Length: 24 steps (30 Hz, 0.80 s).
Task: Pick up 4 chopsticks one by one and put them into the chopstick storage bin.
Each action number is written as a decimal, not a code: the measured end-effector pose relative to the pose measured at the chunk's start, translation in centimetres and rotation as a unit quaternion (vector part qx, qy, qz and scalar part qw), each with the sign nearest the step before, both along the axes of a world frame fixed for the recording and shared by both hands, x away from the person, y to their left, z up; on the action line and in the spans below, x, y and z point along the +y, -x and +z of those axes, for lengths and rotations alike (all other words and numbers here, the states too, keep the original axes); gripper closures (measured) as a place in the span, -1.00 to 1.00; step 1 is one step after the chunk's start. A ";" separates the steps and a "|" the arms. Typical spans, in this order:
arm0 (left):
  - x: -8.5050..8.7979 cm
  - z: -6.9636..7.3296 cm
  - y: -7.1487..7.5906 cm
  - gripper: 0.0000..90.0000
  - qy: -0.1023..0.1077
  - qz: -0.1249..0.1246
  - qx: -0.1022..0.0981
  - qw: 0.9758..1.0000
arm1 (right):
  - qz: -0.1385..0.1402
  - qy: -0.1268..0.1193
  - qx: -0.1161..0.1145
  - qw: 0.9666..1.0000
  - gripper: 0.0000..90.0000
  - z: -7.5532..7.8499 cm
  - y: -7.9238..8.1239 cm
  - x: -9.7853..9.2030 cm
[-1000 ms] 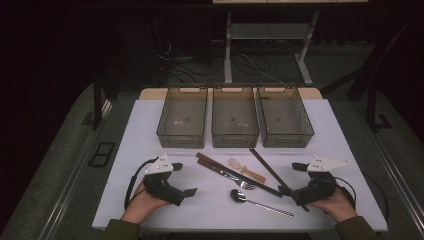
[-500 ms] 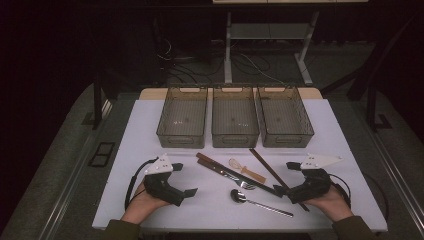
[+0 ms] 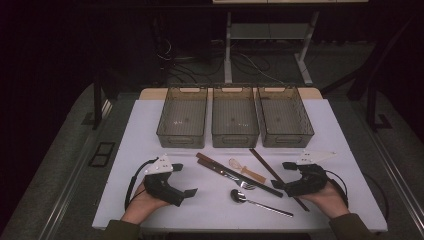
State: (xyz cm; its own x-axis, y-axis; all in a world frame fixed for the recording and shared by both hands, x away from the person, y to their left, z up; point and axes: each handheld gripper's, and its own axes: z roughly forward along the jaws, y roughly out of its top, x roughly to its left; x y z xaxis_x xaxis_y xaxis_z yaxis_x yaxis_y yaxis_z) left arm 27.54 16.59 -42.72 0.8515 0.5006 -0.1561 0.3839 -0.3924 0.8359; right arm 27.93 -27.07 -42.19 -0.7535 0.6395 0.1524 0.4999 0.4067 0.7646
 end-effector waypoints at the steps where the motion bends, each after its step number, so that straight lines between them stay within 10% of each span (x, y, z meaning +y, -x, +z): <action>1: 0.0 0.0 0.0 -1.00 0.000 0.000 0.000 1.000 | -0.002 0.003 0.002 1.000 -0.50 -0.1 -0.1 0.0; 24: 0.0 0.0 0.0 -1.00 0.001 0.000 0.000 1.000 | -0.016 0.038 0.023 0.999 0.15 -1.2 -2.4 1.0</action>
